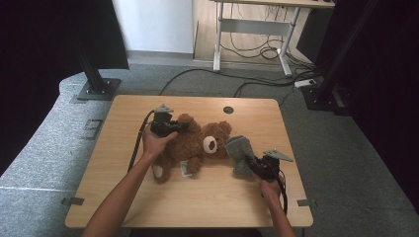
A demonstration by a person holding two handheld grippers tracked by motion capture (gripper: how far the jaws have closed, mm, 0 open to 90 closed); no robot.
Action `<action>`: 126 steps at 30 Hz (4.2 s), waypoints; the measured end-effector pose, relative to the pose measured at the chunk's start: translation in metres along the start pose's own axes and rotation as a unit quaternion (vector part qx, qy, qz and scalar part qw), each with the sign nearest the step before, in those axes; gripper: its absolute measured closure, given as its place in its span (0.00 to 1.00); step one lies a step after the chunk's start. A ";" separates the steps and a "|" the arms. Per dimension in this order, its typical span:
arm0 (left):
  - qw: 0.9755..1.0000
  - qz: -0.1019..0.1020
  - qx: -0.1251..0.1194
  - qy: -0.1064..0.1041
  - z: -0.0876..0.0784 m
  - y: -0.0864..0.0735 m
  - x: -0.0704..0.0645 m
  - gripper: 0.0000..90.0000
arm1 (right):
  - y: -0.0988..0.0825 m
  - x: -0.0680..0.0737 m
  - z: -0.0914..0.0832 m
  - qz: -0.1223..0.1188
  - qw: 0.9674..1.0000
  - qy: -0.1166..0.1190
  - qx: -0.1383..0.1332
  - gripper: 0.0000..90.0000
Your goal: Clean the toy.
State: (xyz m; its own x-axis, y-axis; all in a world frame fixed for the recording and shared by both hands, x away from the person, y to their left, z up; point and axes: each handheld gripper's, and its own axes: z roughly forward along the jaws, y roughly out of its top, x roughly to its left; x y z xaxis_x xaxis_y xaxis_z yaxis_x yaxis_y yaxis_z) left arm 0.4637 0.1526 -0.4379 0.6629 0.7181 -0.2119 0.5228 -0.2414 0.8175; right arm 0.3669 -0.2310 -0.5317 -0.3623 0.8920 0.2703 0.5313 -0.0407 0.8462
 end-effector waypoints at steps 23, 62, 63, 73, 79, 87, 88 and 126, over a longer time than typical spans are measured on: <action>0.999 0.027 -0.028 -0.020 -0.044 -0.066 -0.037 0.82 | 0.006 0.015 -0.007 0.002 0.999 0.023 -0.022 0.83; 0.998 0.030 0.019 -0.050 -0.052 -0.122 -0.059 0.86 | 0.069 0.098 -0.025 -0.059 0.984 0.159 -0.049 0.83; 0.998 0.030 0.020 -0.049 -0.052 -0.123 -0.059 0.87 | 0.072 0.105 -0.018 -0.060 0.984 0.161 -0.043 0.83; 0.998 0.021 0.029 -0.056 -0.057 -0.134 -0.060 0.87 | 0.047 0.125 0.012 -0.064 0.985 0.160 0.020 0.83; 0.997 0.026 0.038 -0.058 -0.062 -0.142 -0.065 0.87 | 0.032 0.123 -0.003 -0.067 0.984 0.165 0.015 0.83; 0.997 0.025 0.041 -0.058 -0.064 -0.144 -0.063 0.87 | 0.027 0.103 -0.012 -0.063 0.988 0.138 0.020 0.83; 0.997 0.025 0.042 -0.058 -0.064 -0.145 -0.063 0.87 | 0.024 0.099 -0.013 -0.053 0.988 0.140 0.022 0.83; 0.999 0.023 -0.006 -0.023 -0.107 -0.102 -0.073 0.37 | 0.000 0.106 -0.021 -0.062 0.985 0.163 0.009 0.84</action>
State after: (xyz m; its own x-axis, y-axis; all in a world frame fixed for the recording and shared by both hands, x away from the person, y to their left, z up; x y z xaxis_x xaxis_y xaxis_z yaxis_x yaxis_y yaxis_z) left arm 0.3045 0.1944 -0.4490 0.7107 0.6750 -0.1980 0.4848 -0.2661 0.8332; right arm 0.3127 -0.1454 -0.4931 -0.6499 0.6978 0.3012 0.4802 0.0698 0.8744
